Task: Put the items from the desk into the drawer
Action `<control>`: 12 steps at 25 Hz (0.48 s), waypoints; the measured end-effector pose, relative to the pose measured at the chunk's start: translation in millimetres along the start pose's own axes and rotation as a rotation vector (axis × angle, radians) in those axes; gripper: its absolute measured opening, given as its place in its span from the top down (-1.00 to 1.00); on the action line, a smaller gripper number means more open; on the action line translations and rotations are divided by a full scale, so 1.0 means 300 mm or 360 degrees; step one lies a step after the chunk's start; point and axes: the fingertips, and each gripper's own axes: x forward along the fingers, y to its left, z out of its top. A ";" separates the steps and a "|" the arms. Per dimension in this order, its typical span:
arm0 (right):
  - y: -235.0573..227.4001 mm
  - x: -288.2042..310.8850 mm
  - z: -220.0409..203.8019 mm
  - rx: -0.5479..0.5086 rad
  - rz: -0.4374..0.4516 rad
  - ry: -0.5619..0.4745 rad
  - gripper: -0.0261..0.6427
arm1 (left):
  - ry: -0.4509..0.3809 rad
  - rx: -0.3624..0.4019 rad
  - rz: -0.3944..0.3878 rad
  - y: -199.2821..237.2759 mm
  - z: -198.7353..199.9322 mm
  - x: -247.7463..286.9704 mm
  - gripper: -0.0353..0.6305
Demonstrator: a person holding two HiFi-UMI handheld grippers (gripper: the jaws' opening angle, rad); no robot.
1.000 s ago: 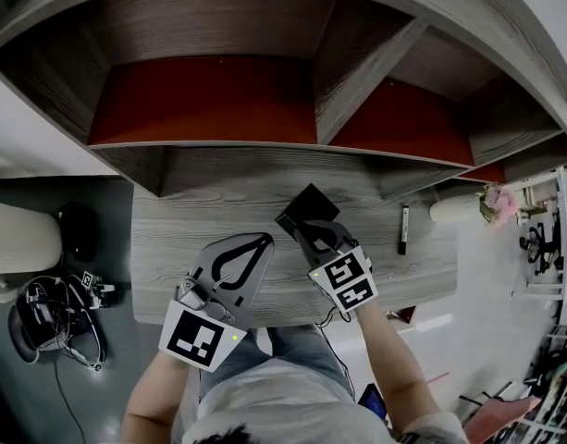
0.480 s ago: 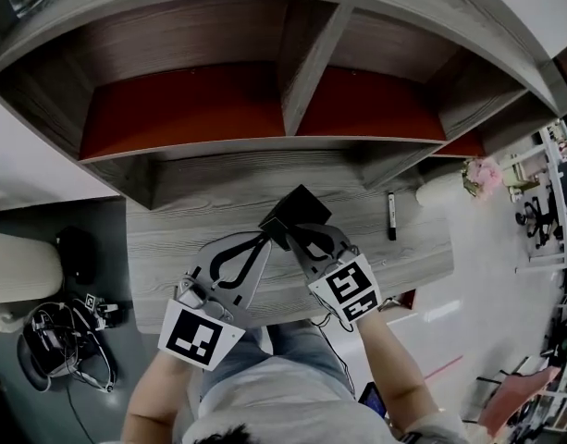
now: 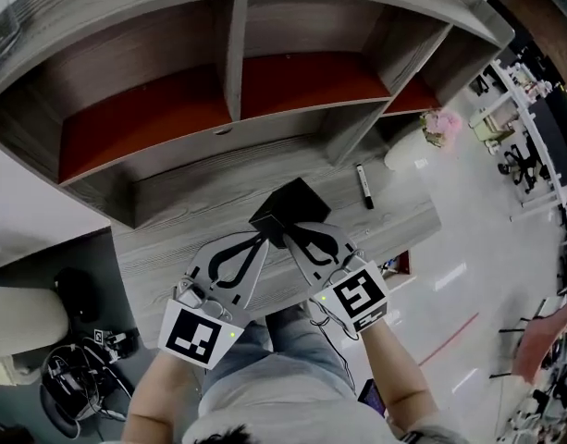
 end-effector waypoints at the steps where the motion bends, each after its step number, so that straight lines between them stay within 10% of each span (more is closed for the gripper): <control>1: 0.000 -0.023 0.003 0.0014 -0.0034 -0.0013 0.81 | -0.0002 -0.0003 -0.0035 -0.018 -0.001 0.004 0.87; 12: -0.077 -0.331 -0.107 0.0188 -0.0457 0.0015 0.81 | -0.0029 -0.0011 -0.0496 -0.288 0.009 0.139 0.88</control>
